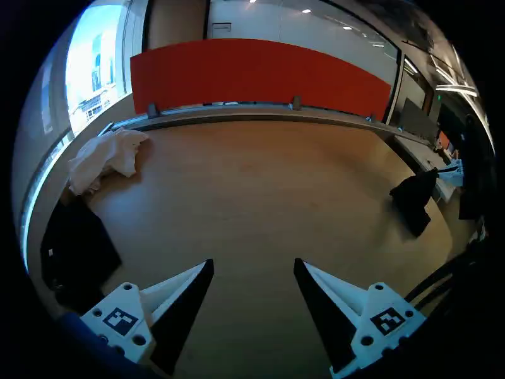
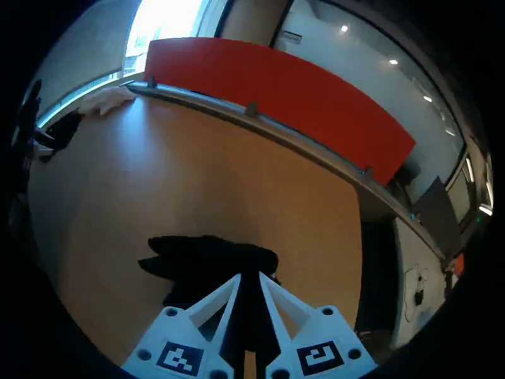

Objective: Fold towel

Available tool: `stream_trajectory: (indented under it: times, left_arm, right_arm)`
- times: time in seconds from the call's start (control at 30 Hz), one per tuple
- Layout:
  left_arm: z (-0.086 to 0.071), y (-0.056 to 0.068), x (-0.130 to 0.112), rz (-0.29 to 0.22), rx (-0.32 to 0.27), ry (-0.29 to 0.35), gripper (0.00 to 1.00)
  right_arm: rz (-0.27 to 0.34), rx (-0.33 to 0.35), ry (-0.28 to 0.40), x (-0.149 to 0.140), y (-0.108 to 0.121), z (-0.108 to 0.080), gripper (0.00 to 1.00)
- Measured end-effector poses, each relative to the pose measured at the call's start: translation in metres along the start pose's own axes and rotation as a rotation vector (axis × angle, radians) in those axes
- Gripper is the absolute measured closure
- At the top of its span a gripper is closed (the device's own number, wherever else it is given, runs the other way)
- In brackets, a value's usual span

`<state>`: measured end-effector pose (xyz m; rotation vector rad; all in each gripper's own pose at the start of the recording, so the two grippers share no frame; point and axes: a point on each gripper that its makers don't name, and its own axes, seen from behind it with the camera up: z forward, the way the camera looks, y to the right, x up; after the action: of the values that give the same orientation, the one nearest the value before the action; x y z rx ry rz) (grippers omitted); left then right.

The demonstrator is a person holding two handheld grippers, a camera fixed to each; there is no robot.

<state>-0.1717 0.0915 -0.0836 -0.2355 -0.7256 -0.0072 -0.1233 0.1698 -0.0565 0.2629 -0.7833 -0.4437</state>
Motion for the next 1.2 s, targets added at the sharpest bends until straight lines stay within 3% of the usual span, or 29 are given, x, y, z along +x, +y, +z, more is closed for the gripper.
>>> stream_trajectory:
  times: [0.67, 1.2]
  left_arm:
    - [-0.005, -0.006, -0.004, 0.004, 0.007, -0.002, 0.06]
    - [-0.008, -0.009, -0.008, 0.012, 0.020, -0.007, 0.06]
  right_arm:
    - [0.094, -0.025, -0.131, -0.084, -0.005, -0.005, 0.95]
    - [0.167, -0.026, -0.219, -0.137, -0.017, 0.009, 0.95]
